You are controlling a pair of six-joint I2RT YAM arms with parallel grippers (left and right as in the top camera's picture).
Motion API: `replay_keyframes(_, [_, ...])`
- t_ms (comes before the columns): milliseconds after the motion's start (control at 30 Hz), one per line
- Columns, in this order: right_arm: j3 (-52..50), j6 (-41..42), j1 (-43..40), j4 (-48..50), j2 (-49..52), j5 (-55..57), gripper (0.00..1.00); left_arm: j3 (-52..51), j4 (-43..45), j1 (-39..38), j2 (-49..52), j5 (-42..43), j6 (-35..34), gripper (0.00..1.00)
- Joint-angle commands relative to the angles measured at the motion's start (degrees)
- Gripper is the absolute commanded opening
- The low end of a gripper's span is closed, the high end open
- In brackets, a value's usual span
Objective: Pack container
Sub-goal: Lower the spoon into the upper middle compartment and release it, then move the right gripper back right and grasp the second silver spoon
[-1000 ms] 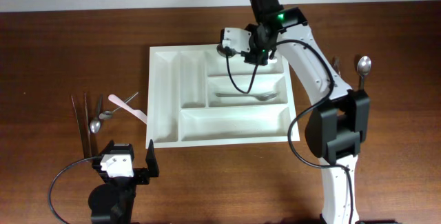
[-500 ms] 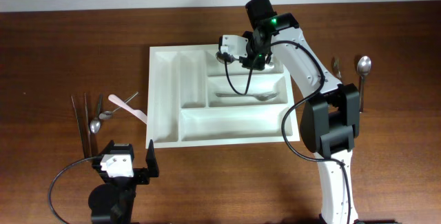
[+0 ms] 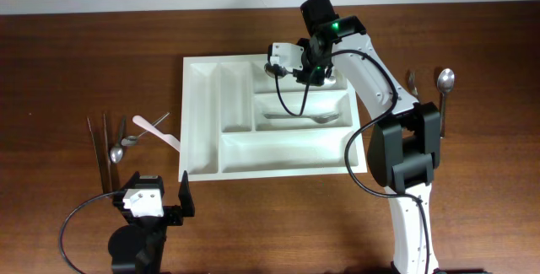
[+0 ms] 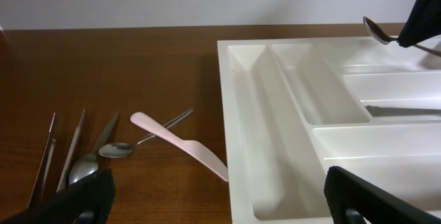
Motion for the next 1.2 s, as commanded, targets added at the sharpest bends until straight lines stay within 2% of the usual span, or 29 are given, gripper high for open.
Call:
replay_keyframes(0, [-0.2,-0.6,0.7,0.2,0.3,-1.4,0.04,-0.2,0.0,0.3,-0.4,0.9,0.9,0.99])
replay_keyframes(400, [-0.2,-0.5,0.6,0.6,0.3,-1.4,0.04,-0.2,0.0,0.3,-0.4,0.9,0.9,0.99])
replay_keyframes(433, [-0.2,-0.5,0.6,0.8,0.3,-1.4,0.08,-0.2,0.0,0.3,-0.4,0.9,0.9,0.99])
replay_keyframes(467, [-0.2,-0.4,0.6,1.1,0.3,-1.4,0.4,-0.2,0.0,0.3,-0.4,0.9,0.9,0.99])
replay_keyframes(533, [-0.2,0.5,0.6,1.6,0.3,-1.4,0.56,-0.2,0.0,0.3,-0.4,0.9,0.9,0.99])
replay_keyframes(567, [-0.2,2.4,0.6,2.3,0.3,-1.4,0.67,-0.2,0.0,0.3,-0.4,0.9,0.9,0.99])
replay_keyframes(667, [-0.1,9.2,0.5,4.0,0.3,-1.3,0.81,-0.2,0.0,0.3,-0.4,0.9,0.9,0.99])
replay_keyframes(800, [1.4,22.4,0.2,4.1,0.2,0.2,0.94,-0.2,0.0,0.3,-0.4,0.9,0.9,0.99])
replay_keyframes(933, [5.7,35.3,-0.7,-0.4,-0.3,6.6,0.99,-0.2,0.0,0.3,-0.4,0.9,0.9,0.99])
replay_keyframes(1167, [16.4,49.9,-8.3,-17.5,-1.0,7.4,0.99,-0.2,0.0,0.3,-0.4,0.8,0.9,0.99])
